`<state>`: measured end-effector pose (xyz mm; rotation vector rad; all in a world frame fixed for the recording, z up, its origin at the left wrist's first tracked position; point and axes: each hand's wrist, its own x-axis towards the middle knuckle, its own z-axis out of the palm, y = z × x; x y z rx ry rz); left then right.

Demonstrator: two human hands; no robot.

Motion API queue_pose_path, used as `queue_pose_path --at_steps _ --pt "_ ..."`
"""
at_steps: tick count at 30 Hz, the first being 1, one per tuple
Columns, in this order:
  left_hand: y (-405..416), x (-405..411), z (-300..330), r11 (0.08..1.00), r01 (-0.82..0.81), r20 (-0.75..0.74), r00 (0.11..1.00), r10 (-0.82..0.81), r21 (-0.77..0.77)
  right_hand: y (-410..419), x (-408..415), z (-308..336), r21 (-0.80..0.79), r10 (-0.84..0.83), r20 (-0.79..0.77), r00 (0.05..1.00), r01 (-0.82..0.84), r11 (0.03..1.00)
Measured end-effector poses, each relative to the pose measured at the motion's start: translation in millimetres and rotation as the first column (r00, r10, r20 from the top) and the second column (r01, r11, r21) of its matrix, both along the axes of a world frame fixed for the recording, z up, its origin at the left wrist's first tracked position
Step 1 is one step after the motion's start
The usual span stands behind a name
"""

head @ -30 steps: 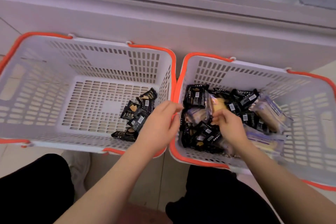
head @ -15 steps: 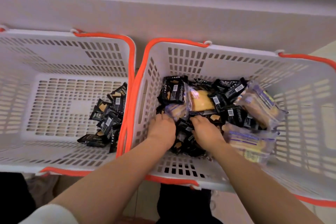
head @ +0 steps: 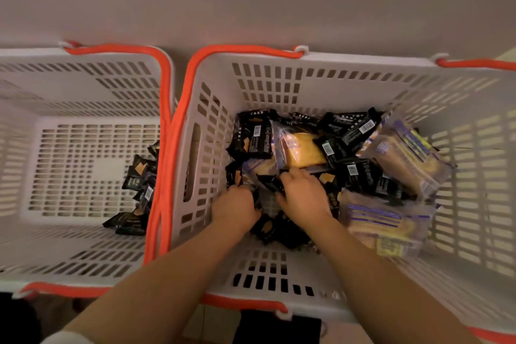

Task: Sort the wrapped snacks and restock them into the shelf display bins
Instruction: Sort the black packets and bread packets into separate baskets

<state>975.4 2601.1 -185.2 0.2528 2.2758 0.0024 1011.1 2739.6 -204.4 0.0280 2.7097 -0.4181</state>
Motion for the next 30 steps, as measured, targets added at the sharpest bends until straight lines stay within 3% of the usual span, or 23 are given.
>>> queue_pose_path --at_steps 3,5,8,13,18,22,27,30 --pt "-1.4 -12.2 9.3 0.996 -0.038 -0.080 0.996 0.045 0.082 13.3 -3.7 5.2 0.067 -0.103 -0.112 0.988 0.111 0.992" --pt "-0.6 -20.9 18.1 0.989 -0.043 -0.144 0.988 0.063 0.139 18.2 -2.1 1.7 0.001 -0.190 -0.021 0.982 0.190 0.982" --pt "2.7 -33.4 30.8 0.957 -0.127 -0.124 0.979 0.164 0.261 18.9 0.2 -5.1 -0.147 -0.290 0.143 0.946 0.310 0.939" --pt "13.4 -56.5 38.7 0.867 -0.179 -0.168 0.944 0.284 0.464 20.6 -2.0 -10.8 -0.191 -0.290 0.194 0.937 0.326 0.926" --pt "25.9 -69.4 24.2 0.897 -0.167 -0.285 0.911 0.299 0.408 22.6 1.3 -12.1 -0.154 -0.254 0.204 0.945 0.288 0.945" --pt "31.3 -77.2 12.7 0.893 -0.275 -0.154 0.926 0.346 0.356 22.0 0.6 -10.6 -0.162 -0.133 0.188 0.973 0.164 0.973" --pt "28.3 -82.1 5.8 0.789 -0.427 -0.030 0.872 0.489 0.441 30.0 -10.9 6.7 -0.405 -0.393 0.061 0.917 0.383 0.830" --pt "26.2 -78.2 3.7 0.695 -0.503 -0.010 0.806 0.591 0.514 34.9 -16.7 19.2 -0.554 -0.592 0.009 0.806 0.497 0.668"
